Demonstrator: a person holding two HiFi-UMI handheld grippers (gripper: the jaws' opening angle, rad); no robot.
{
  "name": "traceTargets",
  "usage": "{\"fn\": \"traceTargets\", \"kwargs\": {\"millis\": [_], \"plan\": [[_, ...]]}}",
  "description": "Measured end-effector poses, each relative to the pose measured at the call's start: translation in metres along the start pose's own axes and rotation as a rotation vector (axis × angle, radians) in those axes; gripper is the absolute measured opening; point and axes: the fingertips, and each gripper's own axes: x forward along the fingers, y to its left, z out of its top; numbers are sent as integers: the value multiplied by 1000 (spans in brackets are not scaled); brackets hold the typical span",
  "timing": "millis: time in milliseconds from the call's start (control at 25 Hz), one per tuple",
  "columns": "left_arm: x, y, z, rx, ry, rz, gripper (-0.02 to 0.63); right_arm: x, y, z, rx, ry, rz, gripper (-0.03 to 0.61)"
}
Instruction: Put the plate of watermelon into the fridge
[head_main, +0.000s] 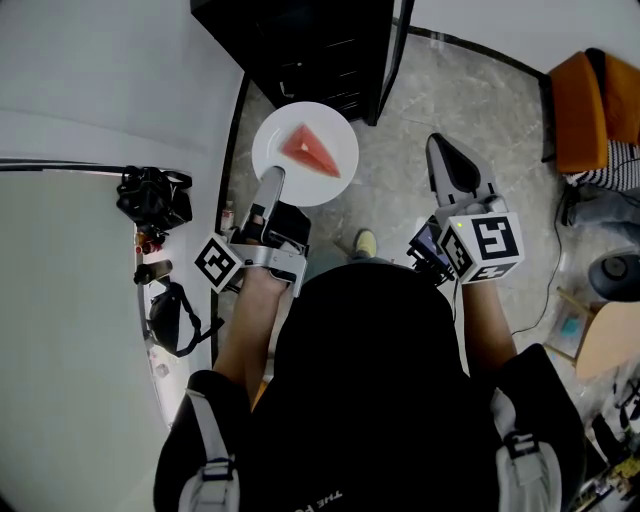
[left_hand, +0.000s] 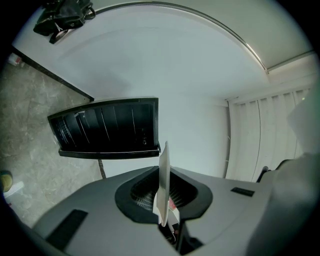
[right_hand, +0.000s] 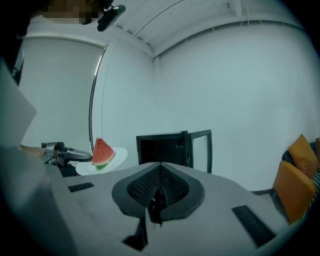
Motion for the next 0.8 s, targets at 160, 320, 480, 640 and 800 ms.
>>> {"fn": "traceTargets", "kwargs": {"millis": [160, 320, 480, 640, 800], "plan": [[1, -1, 0, 3, -7, -1, 41, 0, -1, 2, -1, -5, 6, 11], [0, 0, 0, 5, -7, 1, 41, 1, 0, 1, 3, -3, 16, 11], [0, 0, -1, 5, -6, 1, 41, 2, -2, 1, 5, -8, 23, 11], [0, 0, -2, 2, -12, 3, 41, 2, -3, 2, 18, -19, 29, 11], [0, -1, -1, 6, -14, 2, 41, 1, -2, 3, 18, -21, 39, 11]]}}
